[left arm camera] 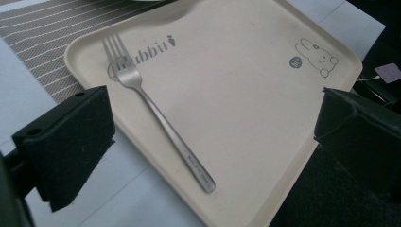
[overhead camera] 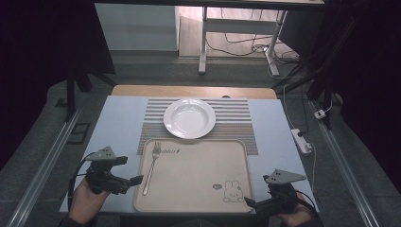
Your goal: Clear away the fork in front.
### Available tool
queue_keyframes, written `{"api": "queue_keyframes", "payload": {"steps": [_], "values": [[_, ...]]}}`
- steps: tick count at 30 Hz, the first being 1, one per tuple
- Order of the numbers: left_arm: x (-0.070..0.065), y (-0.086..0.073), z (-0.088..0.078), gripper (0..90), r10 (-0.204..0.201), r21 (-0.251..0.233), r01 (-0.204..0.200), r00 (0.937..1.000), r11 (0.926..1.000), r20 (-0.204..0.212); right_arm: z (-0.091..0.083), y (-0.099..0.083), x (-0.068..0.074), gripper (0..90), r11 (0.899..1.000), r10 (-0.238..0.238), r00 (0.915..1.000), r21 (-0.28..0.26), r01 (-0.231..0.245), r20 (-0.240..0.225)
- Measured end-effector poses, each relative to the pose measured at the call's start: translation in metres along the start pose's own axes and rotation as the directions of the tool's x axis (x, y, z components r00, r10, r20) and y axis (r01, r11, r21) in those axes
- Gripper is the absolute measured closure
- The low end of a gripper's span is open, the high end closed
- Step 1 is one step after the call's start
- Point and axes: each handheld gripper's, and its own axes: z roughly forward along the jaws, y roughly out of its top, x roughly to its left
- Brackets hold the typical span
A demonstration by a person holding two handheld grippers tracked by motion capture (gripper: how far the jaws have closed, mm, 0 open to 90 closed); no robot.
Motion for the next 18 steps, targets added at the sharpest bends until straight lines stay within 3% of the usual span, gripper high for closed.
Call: {"api": "queue_keyframes", "payload": {"steps": [9, 18], "values": [[-0.001, -0.020, -0.024, 0.0, -0.031, -0.041, 0.030, 0.9994, 0.9987, -0.015, -0.002, -0.001, -0.001, 0.0, 1.000, 0.008, 0.9999, -0.004, -0.008, 0.006], [0.003, -0.039, -0.036, 0.0, -0.064, -0.043, 0.062, 0.9973, 0.9971, -0.037, -0.003, -0.002, -0.001, 0.0, 1.000, 0.016, 0.9998, -0.009, -0.016, 0.012]]}}
